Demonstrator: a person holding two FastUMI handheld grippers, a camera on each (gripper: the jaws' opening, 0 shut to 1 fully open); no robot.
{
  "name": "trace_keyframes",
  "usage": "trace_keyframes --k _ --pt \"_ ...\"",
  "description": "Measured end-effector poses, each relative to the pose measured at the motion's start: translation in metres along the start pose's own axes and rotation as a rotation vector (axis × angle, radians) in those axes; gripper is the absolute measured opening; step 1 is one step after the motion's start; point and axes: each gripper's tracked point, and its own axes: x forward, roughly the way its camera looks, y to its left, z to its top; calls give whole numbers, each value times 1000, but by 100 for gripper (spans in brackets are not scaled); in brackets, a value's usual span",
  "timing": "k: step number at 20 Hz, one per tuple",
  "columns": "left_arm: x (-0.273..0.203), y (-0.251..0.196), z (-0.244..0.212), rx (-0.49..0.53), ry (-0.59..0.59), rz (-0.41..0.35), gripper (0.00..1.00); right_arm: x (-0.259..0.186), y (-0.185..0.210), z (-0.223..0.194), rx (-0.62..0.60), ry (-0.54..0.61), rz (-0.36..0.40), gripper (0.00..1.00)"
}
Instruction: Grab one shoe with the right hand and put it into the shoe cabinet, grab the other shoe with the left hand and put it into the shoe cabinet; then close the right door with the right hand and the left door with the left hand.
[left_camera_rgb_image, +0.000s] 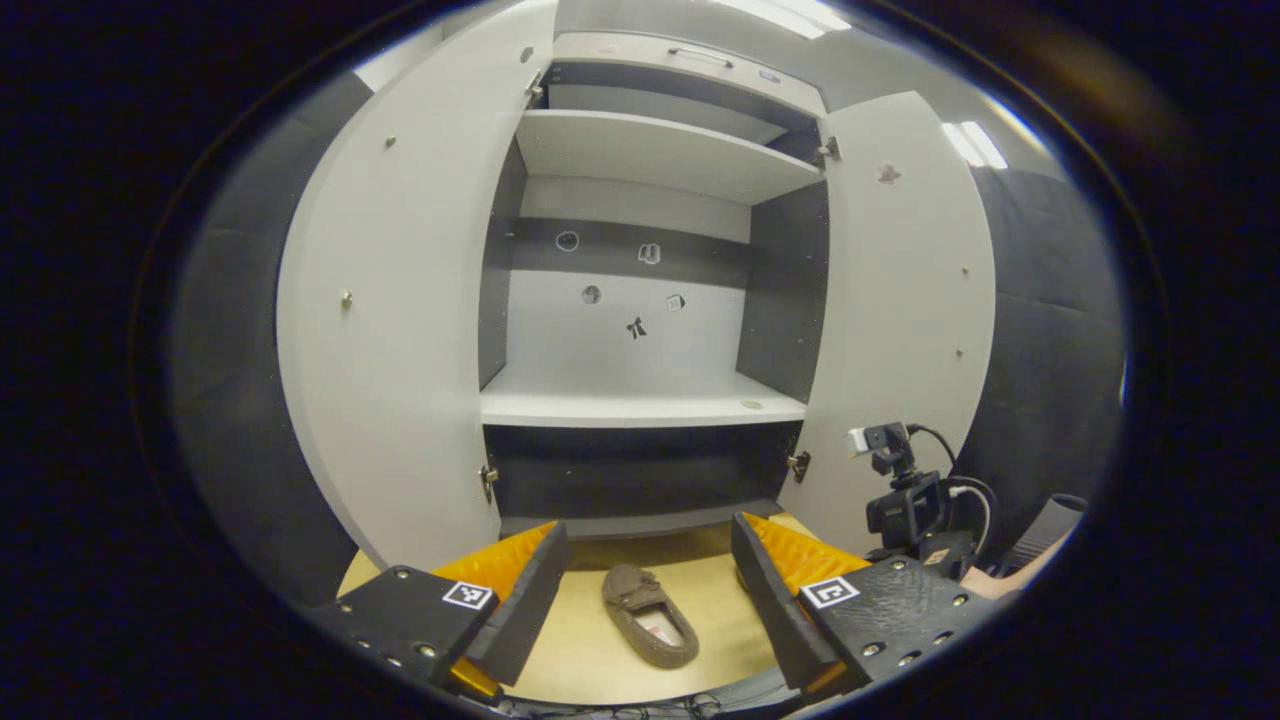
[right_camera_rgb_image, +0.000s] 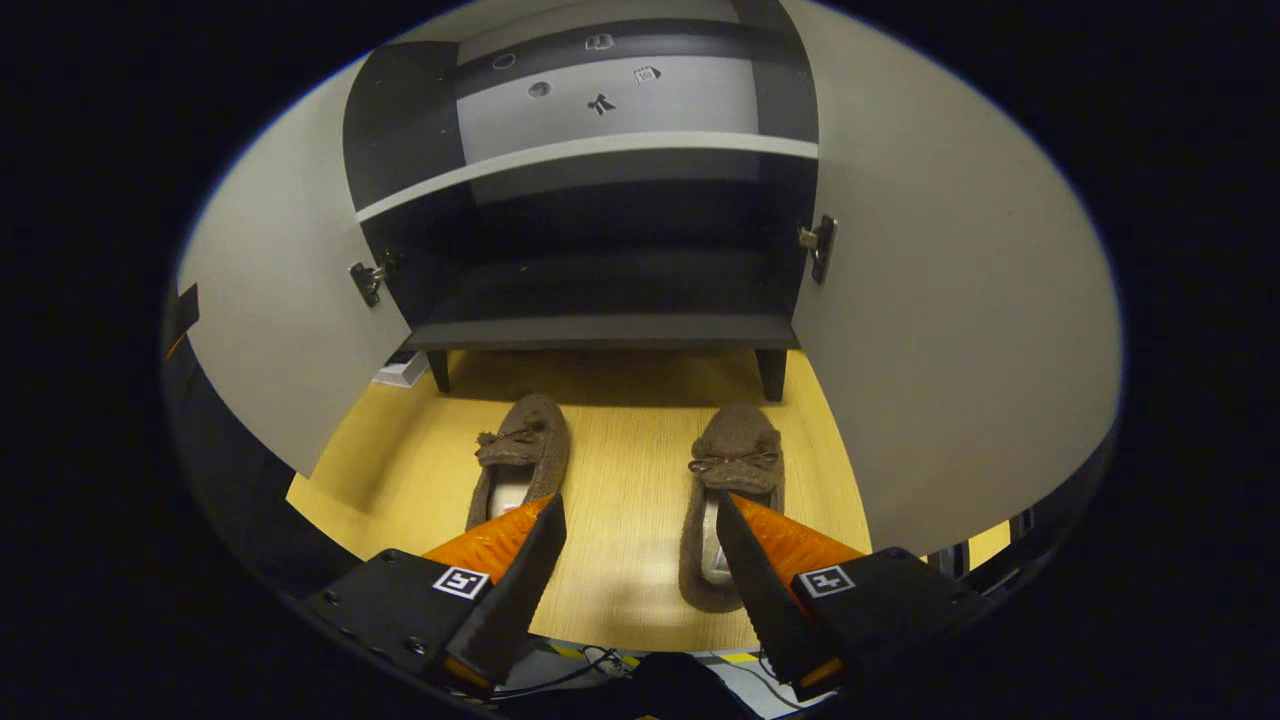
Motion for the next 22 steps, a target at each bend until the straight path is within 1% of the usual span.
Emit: trace_keyframes --k 2,4,9,12,13,14,16,18,19,20,21,22 --pt "7 2 -6 -5 17 19 95 16 -4 -6 20 41 -11 96" --pt "11 2 -10 -17 32 30 95 32 -5 -7 35 57 -10 96" --pt "21 3 -19 8 67 62 95 69 -7 -23 15 130 -11 96" --pt "25 2 -18 11 72 72 95 91 -17 -35 -12 158 -52 96" --pt "25 2 -17 12 72 78 95 97 -22 -38 -25 171 -73 90" --pt "24 3 -17 12 72 84 95 105 -26 -39 -40 174 -93 96" --pt "25 4 -16 13 74 96 95 120 -35 -36 -87 161 -131 96" --pt "28 6 -16 10 77 108 95 127 -41 -40 -151 183 -174 93" --pt "29 8 -15 8 79 113 95 134 -47 -36 -189 169 -205 85" --pt "29 10 -15 8 79 119 95 132 -53 -34 -229 166 -232 73" --pt "29 12 -14 9 77 125 95 132 -59 -32 -264 166 -256 57" --pt "29 14 -13 9 75 130 92 132 -57 -33 -271 164 -251 41"
